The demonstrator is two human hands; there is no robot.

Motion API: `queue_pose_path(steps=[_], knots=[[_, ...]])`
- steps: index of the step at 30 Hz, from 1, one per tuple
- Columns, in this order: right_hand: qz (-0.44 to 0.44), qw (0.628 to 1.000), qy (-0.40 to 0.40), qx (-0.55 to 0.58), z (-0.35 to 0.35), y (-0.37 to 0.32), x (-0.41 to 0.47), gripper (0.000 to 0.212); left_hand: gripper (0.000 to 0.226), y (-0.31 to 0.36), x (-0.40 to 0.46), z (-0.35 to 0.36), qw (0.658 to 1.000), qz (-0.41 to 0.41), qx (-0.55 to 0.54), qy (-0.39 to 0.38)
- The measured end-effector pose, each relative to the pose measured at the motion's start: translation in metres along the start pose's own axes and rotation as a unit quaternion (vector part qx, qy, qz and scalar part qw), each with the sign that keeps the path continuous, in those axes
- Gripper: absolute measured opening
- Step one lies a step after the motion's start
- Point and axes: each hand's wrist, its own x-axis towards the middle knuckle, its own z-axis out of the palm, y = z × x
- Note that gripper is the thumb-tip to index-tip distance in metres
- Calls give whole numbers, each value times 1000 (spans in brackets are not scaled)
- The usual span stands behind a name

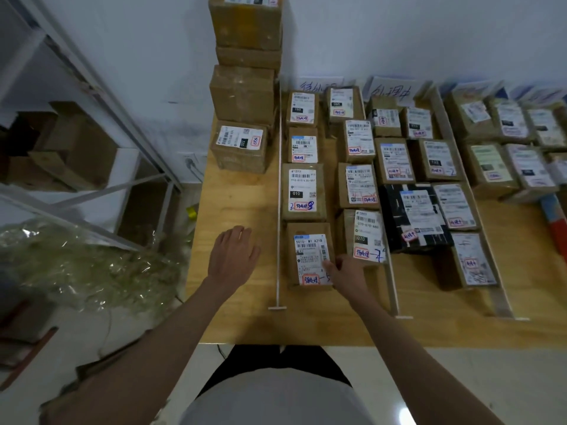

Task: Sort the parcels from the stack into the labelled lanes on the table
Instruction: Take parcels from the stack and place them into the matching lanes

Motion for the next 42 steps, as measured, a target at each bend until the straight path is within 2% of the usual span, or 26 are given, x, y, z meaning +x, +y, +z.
queue_pose_path(steps=[7,17,23,27,31,38,42], knots=[[44,998,-31,23,26,-7,33,26,44,-14,-12,4,999,-40,9,-15],[68,998,9,11,41,-6,41,29,40,-13,-9,-1,999,-27,15,-15],[73,997,23,2,39,-10,36,39,41,-14,-3,-3,1000,-20,2,-23],[-6,992,108,-68,25,-32,30,38,41,-25,7,-11,1000,-22,2,-22],[-125,966,173,-145,6,-80,35,31,48,-47,29,-27,998,-45,-1,-35],[-220,945,187,-152,7,-169,67,44,52,-94,79,-60,998,-65,-1,-9],[-242,941,179,-155,13,-207,87,41,52,-115,114,-72,997,-72,17,0]])
